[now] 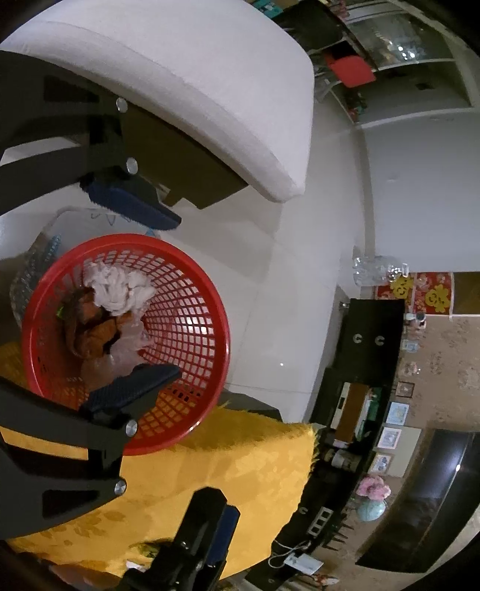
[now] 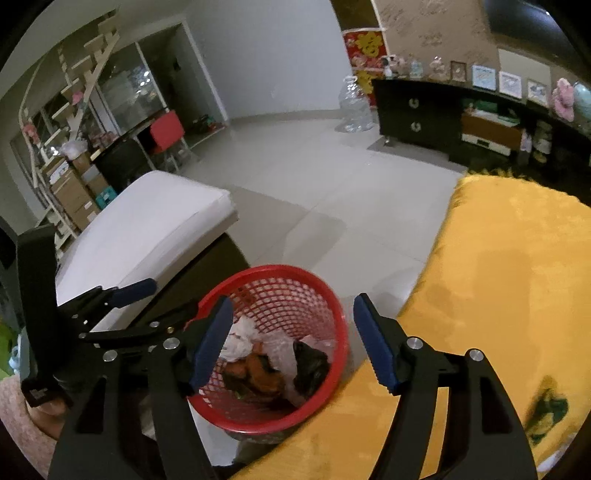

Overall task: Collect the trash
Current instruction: 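Open both grippers to drop the mesh and black bag into the wastebasket, then move both tools back over the table toward the remaining trash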

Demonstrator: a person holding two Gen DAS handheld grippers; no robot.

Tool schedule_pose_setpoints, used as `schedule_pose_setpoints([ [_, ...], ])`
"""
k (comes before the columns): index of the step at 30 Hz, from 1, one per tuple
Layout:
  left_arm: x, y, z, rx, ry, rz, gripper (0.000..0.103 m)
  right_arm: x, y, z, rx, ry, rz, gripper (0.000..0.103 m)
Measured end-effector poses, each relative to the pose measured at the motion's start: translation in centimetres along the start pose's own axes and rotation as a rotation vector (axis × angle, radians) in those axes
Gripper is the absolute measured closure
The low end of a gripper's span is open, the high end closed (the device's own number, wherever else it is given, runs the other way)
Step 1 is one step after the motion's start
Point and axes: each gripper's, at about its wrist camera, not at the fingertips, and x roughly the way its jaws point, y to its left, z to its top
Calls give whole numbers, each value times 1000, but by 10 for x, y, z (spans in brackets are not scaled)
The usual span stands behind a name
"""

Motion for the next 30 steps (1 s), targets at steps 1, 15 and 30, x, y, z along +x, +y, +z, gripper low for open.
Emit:
schedule_pose_setpoints([
  [1,-2,0,1,-1,-5,2,25,-2,-2,0,-3,-7,-12,38],
  [15,-40,-55,11,100,-154,-30,15,-77,-39,-6,-55,-151,-267,28],
  [30,-64,-159,-5,256,-182,-191,15,-193,-143,-93,188,-196,-550,27],
])
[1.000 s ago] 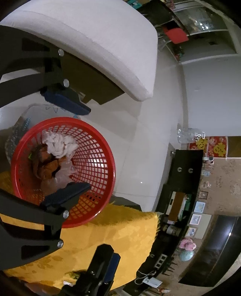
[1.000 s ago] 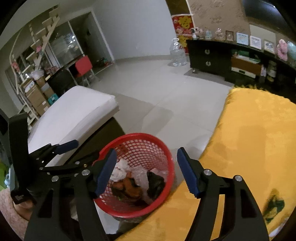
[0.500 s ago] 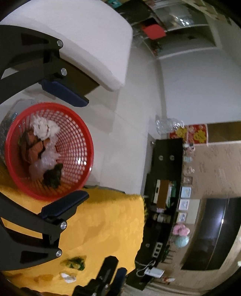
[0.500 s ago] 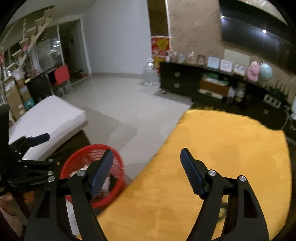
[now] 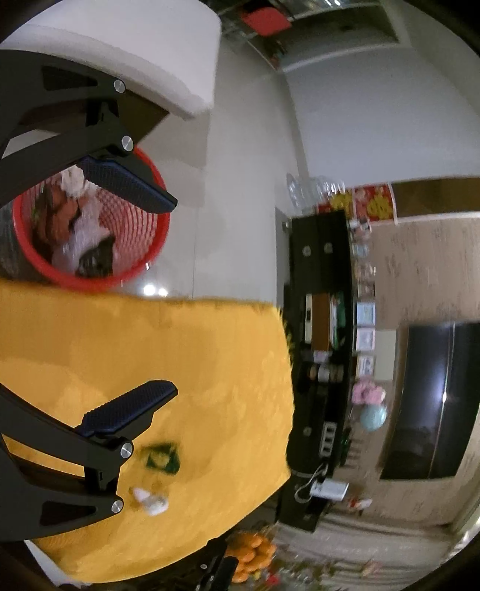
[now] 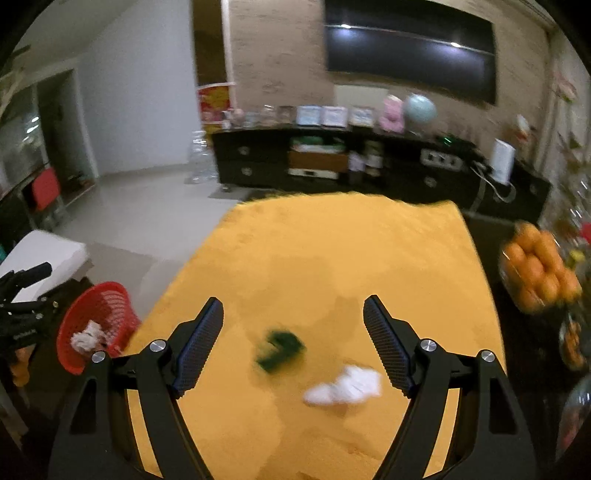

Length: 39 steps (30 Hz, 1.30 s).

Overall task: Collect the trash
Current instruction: 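Move both tools back over the table toward the remaining trash, then grasp the orange foam fruit net with the left gripper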

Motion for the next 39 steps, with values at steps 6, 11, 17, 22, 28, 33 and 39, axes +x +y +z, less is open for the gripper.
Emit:
schedule_pose_setpoints([
  [6,1,-51,-10,92,16,-92,15,-10,-41,-33,67,41,-78,27],
  [11,3,-90,-25,134,56,-188,15,-23,-67,-55,127,47,-122,27],
  [17,0,-143,-52,209,105,-277,15,-37,-87,-65,172,29,-148,27],
  [22,-2,-185,-78,291,148,-344,15,-39,-99,-68,187,28,-150,27],
  [28,-4,-222,-102,372,188,-410,15,-43,-111,-70,216,21,-152,27],
  [33,1,-242,-122,418,249,-469,15,-42,-118,-72,234,28,-150,27],
  [39,6,-254,-138,465,297,-508,15,-42,-120,-72,247,29,-144,27],
])
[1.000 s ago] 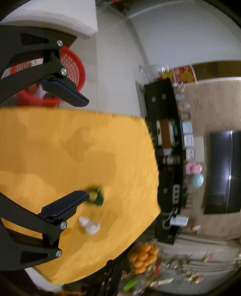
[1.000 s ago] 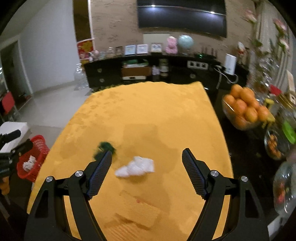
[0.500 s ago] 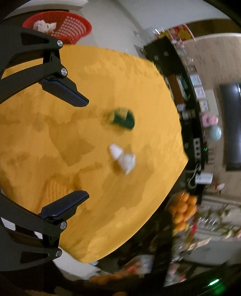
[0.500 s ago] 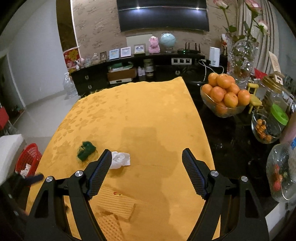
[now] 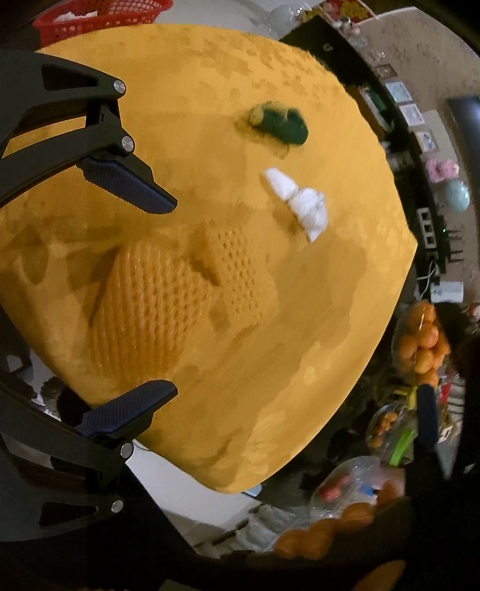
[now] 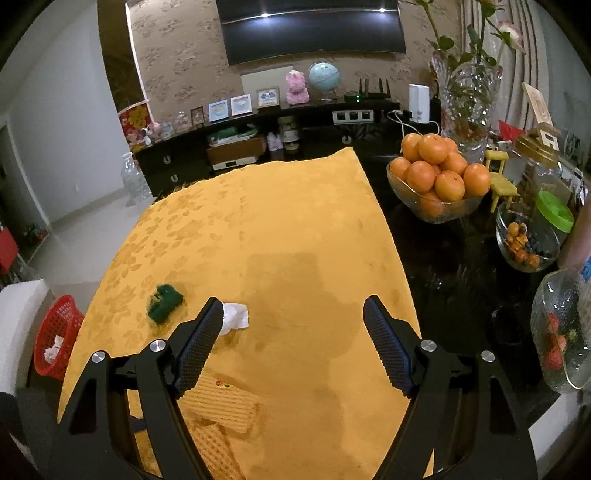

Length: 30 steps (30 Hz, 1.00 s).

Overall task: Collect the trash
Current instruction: 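Grasp the orange foam fruit net with the left gripper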

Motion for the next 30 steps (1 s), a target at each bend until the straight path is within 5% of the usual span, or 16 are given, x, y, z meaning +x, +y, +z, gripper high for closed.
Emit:
schedule_pose_setpoints([
  [2,3,-1,-1,3,7,-6,17,0,1,0,-2,-1,1,27],
  [5,9,-1,-4,3,34,-39,38,0,1,0,-3,0,0,27],
  [14,5,3,-5,-11,28,-101,67,6,8,-2,-11,16,1,27],
  [24,-25,40,5,-104,-52,-61,69,17,16,1,-10,32,20,27],
  [30,-63,93,10,-223,-158,90,69,37,30,-2,-29,69,19,27],
])
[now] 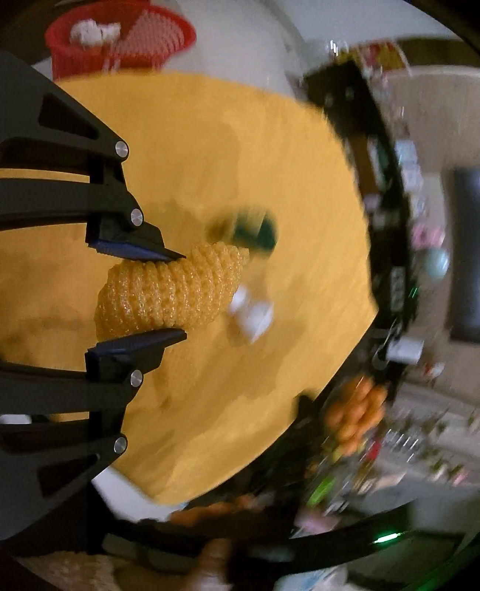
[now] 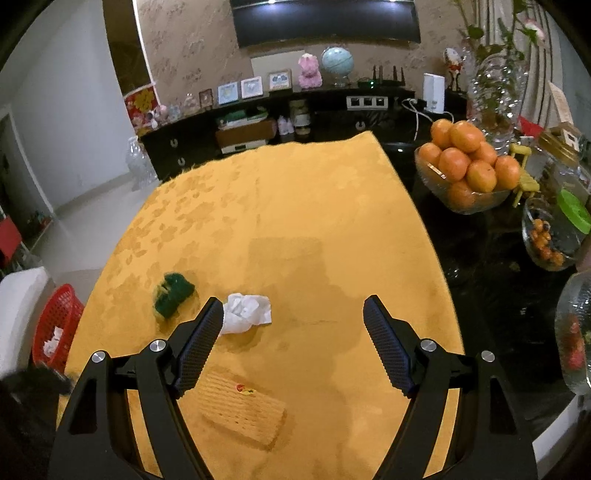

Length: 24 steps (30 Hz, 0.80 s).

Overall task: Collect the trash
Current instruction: 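Grasp the white tissue with the right gripper while the left holds the foam net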

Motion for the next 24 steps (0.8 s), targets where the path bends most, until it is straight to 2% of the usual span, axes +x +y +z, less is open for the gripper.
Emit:
schedule_pose_setpoints([
  [2,-9,16,5,-25,-33,78,69,13,5,-2,-2,25,5,27],
  [5,-20,33,8,-65,-65,142,69,34,15,-4,-15,59,9,27],
  [9,-25,50,9,-102,-76,184,69,61,39,-10,-88,82,-4,27],
  [15,-31,69,8,-149,-76,199,69,88,59,-12,-139,123,-8,27],
  [17,-32,72,9,-157,-79,203,69,97,60,-12,-138,140,-15,32],
  [21,-32,75,9,-163,-79,209,69,111,55,-14,-122,189,-20,50],
  [24,-32,76,9,-168,-81,212,69,110,54,-14,-115,185,-16,63],
])
